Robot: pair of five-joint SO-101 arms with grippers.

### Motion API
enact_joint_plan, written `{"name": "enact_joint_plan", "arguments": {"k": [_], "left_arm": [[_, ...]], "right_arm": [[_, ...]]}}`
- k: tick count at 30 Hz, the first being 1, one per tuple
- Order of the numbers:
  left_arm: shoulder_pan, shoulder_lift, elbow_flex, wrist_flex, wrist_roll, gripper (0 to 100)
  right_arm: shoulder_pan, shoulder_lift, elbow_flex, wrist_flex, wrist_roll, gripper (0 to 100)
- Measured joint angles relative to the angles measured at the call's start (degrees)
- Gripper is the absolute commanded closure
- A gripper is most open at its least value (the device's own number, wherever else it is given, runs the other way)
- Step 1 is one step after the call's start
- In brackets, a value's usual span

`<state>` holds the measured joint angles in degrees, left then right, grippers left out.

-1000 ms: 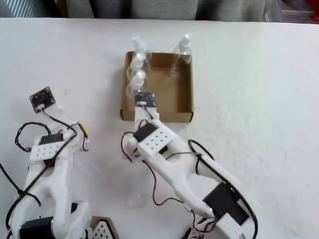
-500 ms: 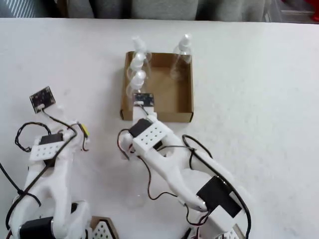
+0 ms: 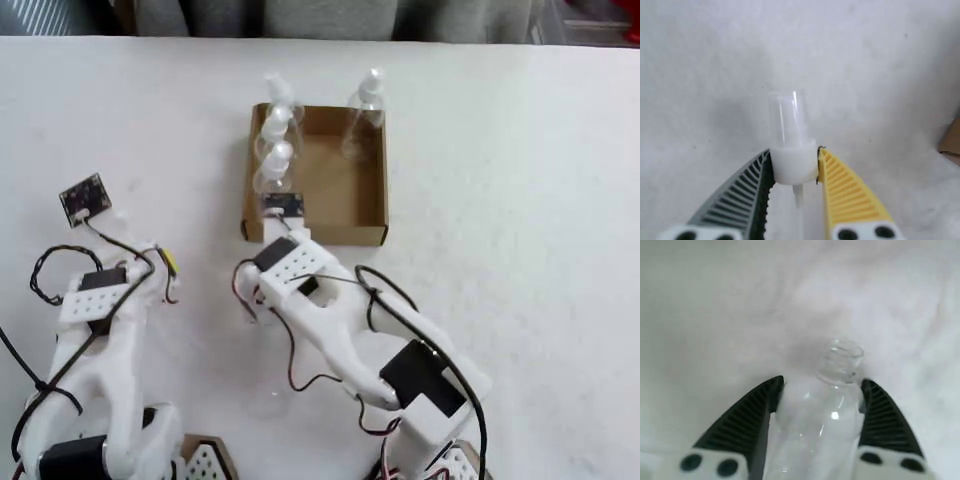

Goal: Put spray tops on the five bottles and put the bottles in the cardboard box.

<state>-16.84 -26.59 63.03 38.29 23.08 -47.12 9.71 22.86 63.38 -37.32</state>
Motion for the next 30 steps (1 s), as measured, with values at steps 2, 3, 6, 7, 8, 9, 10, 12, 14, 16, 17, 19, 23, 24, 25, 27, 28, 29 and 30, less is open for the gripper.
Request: {"name": "enact_joint_plan", "arguments": {"k": [2, 3, 6, 7, 8, 9, 10, 12, 14, 16, 17, 19, 23, 24, 25, 27, 28, 29, 30], "left_arm": [[0.0, 0.0, 0.0, 0.0, 0.0, 94], [0.0, 0.0, 0.0, 0.0, 0.0, 94], [0.0, 0.0, 0.0, 0.0, 0.0, 94], [0.0, 0.0, 0.0, 0.0, 0.0, 94], [0.0, 0.0, 0.0, 0.0, 0.0, 94], [0.0, 0.0, 0.0, 0.0, 0.0, 94], [0.0, 0.0, 0.0, 0.0, 0.0, 94], [0.0, 0.0, 0.0, 0.0, 0.0, 94], [0.0, 0.0, 0.0, 0.0, 0.0, 94], [0.0, 0.0, 0.0, 0.0, 0.0, 94], [0.0, 0.0, 0.0, 0.0, 0.0, 94], [0.0, 0.0, 0.0, 0.0, 0.0, 94], [0.0, 0.0, 0.0, 0.0, 0.0, 94], [0.0, 0.0, 0.0, 0.0, 0.0, 94], [0.0, 0.0, 0.0, 0.0, 0.0, 94], [0.0, 0.0, 0.0, 0.0, 0.0, 94], [0.0, 0.0, 0.0, 0.0, 0.0, 94], [0.0, 0.0, 0.0, 0.0, 0.0, 94], [0.0, 0.0, 0.0, 0.0, 0.0, 94]], "right_arm": [[0.09, 0.0, -0.62, 0.0, 3.43, 98.2], [0.09, 0.0, -0.88, -0.35, 5.45, 98.2], [0.09, 0.0, -1.41, -0.18, 12.48, 97.8], [0.53, 0.0, -1.41, 0.0, 14.95, 97.8], [1.14, 0.0, -1.41, 0.0, 17.67, 97.8], [1.76, 0.0, -1.49, 0.26, 20.31, 97.8], [2.55, 0.0, -1.58, 1.14, 22.95, 97.8], [4.04, 0.0, -1.58, 3.25, 27.69, 97.8], [5.54, -0.44, -1.58, 5.45, 30.68, 97.8], [7.74, -1.93, -1.58, 6.86, 32.0, 97.8], [9.23, -2.9, -1.58, 7.38, 32.18, 97.8], [12.57, -4.66, -1.58, 8.35, 32.35, 97.9], [17.05, -8.79, -1.32, 8.35, 32.7, 97.9], [17.14, -10.2, -0.62, 7.56, 32.7, 97.9], [17.14, -11.69, 0.7, 6.24, 32.7, 97.9], [17.14, -15.47, 4.31, 2.55, 32.7, 97.9], [17.32, -17.67, 6.24, 0.79, 33.05, 97.9], [17.49, -20.04, 8.09, -0.97, 33.67, 97.9], [17.67, -22.42, 10.02, -2.37, 34.11, 97.9]]}}
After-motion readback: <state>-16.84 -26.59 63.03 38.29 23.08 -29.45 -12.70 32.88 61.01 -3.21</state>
